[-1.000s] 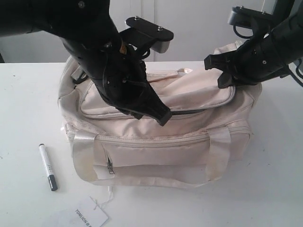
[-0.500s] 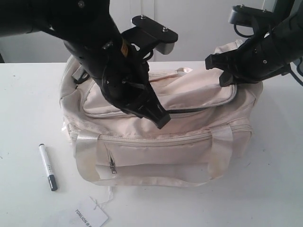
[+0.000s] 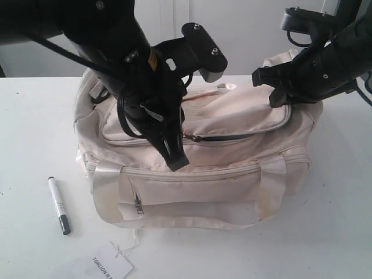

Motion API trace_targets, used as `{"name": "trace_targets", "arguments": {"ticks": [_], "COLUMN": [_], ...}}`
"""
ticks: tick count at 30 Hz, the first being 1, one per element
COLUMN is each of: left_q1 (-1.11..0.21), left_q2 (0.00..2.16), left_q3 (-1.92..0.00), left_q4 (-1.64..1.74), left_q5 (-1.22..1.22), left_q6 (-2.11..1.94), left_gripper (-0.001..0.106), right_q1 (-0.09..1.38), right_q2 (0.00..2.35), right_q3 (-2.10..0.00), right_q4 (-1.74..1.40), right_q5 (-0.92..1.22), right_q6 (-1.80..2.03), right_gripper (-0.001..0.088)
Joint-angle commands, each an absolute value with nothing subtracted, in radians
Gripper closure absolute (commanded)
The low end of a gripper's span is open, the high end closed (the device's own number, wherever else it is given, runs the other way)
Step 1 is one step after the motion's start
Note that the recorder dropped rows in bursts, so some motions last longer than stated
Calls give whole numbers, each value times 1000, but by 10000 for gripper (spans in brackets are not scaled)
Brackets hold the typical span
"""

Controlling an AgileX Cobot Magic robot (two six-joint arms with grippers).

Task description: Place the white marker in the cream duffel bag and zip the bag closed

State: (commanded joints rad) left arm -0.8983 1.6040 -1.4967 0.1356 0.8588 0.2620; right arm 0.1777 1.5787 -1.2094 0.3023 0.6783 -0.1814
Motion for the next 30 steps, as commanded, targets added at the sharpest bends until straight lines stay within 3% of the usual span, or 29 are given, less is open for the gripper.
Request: {"name": "trace_targets", "arguments": {"ticks": [22, 30], "left_q1": [-894, -831], "left_q2": [1542, 1540], "left_q3": [-1497, -1497], "left_q4": [196, 198], "left_q5": [969, 1014], "left_q6": [287, 287], "left_gripper": [1053, 1053], "right_q1": [178, 178], "right_q2": [1579, 1579], "right_q3": [-1209, -1209], "right_q4": [291, 281], "right_q5": [686, 687], "right_q6": [-181, -181], "right_gripper": [868, 868]}}
